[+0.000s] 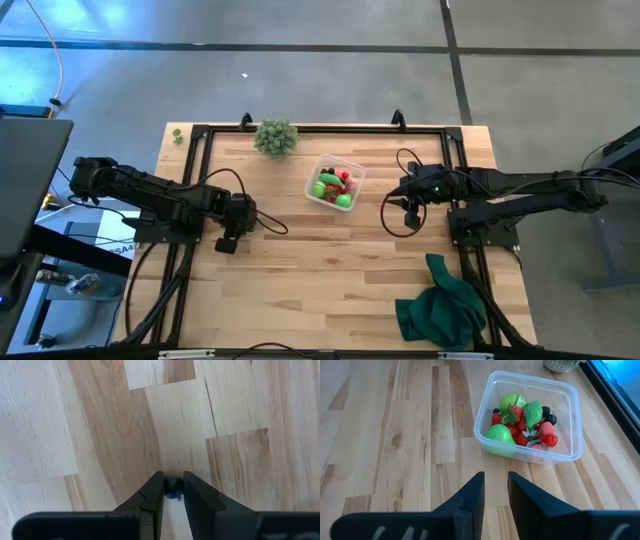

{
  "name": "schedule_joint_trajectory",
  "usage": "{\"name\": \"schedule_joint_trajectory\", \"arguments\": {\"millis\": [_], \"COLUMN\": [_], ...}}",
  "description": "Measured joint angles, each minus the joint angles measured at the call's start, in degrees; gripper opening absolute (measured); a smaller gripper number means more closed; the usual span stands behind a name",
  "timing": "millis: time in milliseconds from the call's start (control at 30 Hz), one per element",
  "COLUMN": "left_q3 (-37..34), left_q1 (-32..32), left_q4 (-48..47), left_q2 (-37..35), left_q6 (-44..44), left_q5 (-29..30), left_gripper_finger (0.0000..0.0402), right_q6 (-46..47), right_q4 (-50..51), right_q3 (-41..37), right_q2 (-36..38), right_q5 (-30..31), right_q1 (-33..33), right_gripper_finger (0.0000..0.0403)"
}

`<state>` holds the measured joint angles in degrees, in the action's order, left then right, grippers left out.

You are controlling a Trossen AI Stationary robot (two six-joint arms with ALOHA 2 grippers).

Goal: Pick and placing Produce into tupperware
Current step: Put the blueberry into the transparent container

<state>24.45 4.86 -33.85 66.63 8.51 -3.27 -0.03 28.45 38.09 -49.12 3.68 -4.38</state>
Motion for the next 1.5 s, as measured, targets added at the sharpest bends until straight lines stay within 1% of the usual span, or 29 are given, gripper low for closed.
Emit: {"name": "schedule_joint_trajectory", "arguments": {"millis": [133, 300, 500, 633, 767, 867, 967, 1033, 1100, 1167, 1267, 1367, 1500], "left_q3": [0.0, 0.7, 4.7, 9.3, 15.0, 20.4, 26.3, 30.4, 34.4, 38.8, 44.9, 49.9, 54.9], "left_q1": [0.0, 0.0, 0.0, 0.0, 0.0, 0.6, 3.0, 5.3, 8.7, 12.3, 16.6, 18.8, 19.6], "left_q4": [0.4, 3.4, 5.2, 9.4, 16.8, 21.9, 25.2, 26.3, 25.6, 25.9, 22.0, 17.1, 12.2], "left_q2": [0.0, 0.0, 0.0, 0.0, 0.0, 0.0, 0.2, 1.6, 3.4, 6.5, 12.9, 20.2, 30.1], "left_q6": [0.0, -0.5, -0.4, 0.4, 3.1, 7.2, 12.8, 15.6, 17.1, 18.3, 18.7, 21.0, 23.8], "left_q5": [0.0, 0.3, 2.2, 4.2, 7.6, 10.5, 10.6, 10.4, 7.7, 2.5, -4.0, -7.8, -10.6], "left_gripper_finger": [0.0051, 0.0046, 0.0046, 0.0046, 0.0046, 0.0046, 0.0046, 0.0046, 0.0046, 0.0046, 0.0046, 0.0046, 0.0046], "right_q6": [0.0, 0.0, 0.0, 0.0, 0.0, 0.0, 0.0, 0.0, 0.0, 0.0, 0.0, 0.0, 0.0], "right_q4": [0.0, 0.0, 0.0, 0.0, 0.0, 0.0, 0.0, 0.0, 0.0, 0.0, 0.0, 0.0, 0.0], "right_q3": [0.0, 0.0, 0.0, 0.0, 0.0, 0.0, 0.0, 0.0, 0.0, 0.0, 0.0, 0.0, 0.0], "right_q2": [0.0, 0.0, 0.0, 0.0, 0.0, 0.0, 0.0, 0.0, 0.0, 0.0, 0.0, 0.0, 0.0], "right_q5": [0.0, 0.0, 0.0, 0.0, 0.0, 0.0, 0.0, 0.0, 0.0, 0.0, 0.0, 0.0, 0.0], "right_q1": [0.0, 0.0, 0.0, 0.0, 0.0, 0.0, 0.0, 0.0, 0.0, 0.0, 0.0, 0.0, 0.0], "right_gripper_finger": [0.0075, 0.0075, 0.0075, 0.0075, 0.0075, 0.0075, 0.0075, 0.0075, 0.0075, 0.0075, 0.0075, 0.0075, 0.0075]}}
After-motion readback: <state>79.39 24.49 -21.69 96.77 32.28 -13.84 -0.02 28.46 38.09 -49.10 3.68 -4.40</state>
